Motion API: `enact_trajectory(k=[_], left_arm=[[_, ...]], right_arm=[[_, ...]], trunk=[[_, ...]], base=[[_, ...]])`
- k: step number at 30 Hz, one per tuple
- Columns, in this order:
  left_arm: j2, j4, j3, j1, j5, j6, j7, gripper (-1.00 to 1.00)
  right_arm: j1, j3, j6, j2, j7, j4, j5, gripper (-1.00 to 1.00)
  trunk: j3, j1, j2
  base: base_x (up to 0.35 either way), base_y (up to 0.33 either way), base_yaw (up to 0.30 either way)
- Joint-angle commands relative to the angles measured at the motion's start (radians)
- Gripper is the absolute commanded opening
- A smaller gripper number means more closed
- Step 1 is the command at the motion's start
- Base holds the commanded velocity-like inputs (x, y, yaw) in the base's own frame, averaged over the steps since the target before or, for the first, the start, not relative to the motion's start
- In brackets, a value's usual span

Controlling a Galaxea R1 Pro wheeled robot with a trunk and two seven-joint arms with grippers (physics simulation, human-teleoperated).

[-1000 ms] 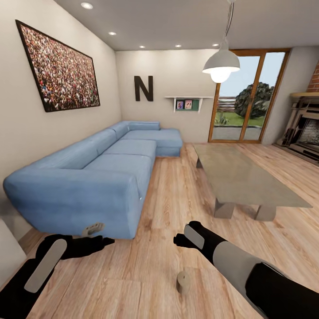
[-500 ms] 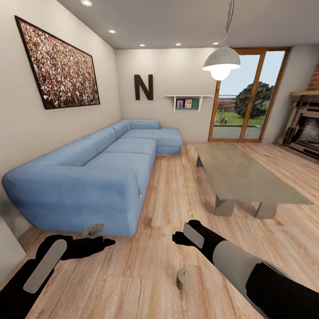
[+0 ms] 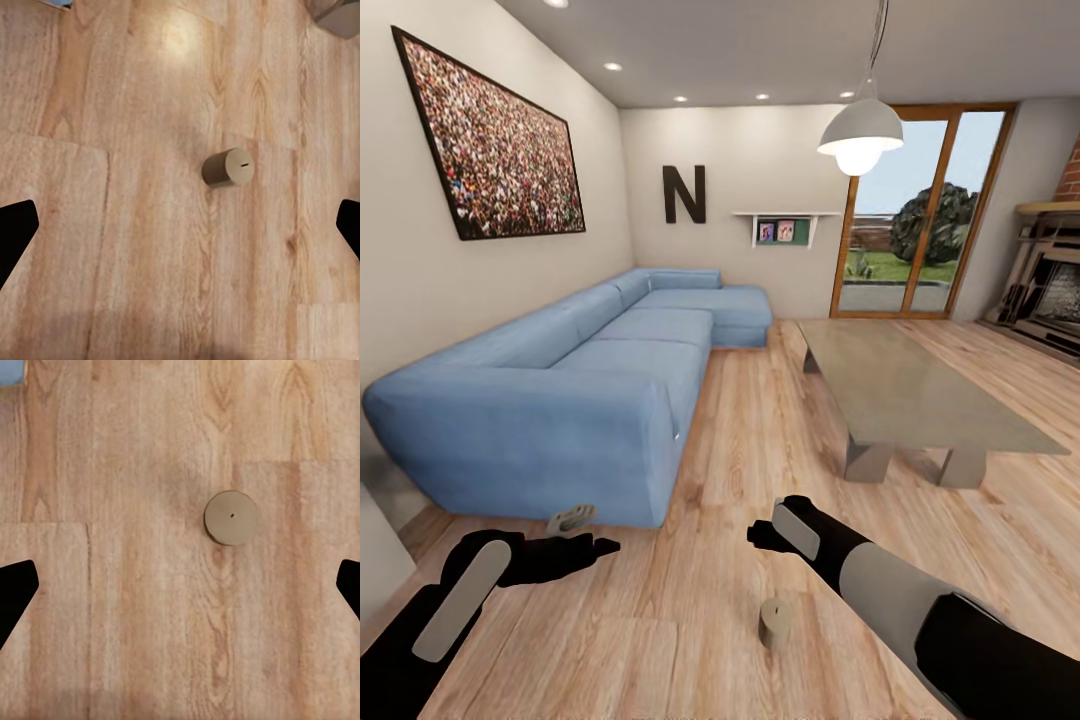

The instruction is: Place each of the two pumpkins and all three candles from the living room inside a cabinet in the living room (use any cabinet), then make sure every cabinet is closed, and position the cauldron so it is next to a table in the living room.

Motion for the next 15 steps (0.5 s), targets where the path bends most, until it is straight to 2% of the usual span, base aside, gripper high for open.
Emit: enact_trajectory(k=[1, 15], left_arm=[[0.001, -0.001, -0.002, -0.001, 0.011, 0.001, 0.01, 1.0], [0.001, -0.001, -0.003, -0.001, 0.011, 0.001, 0.01, 1.0]], right_arm=[[-0.001, 0.007, 0.001, -0.001, -0.007, -0.002, -0.009, 1.0], [-0.001, 0.007, -0.001, -0.002, -0.007, -0.002, -0.009, 1.0]], trunk=[[-0.004, 0.004, -0.008], [-0.048, 0.057, -0.106]], base=[[0.0, 0.0, 0.0], [0.0, 0.0, 0.0]])
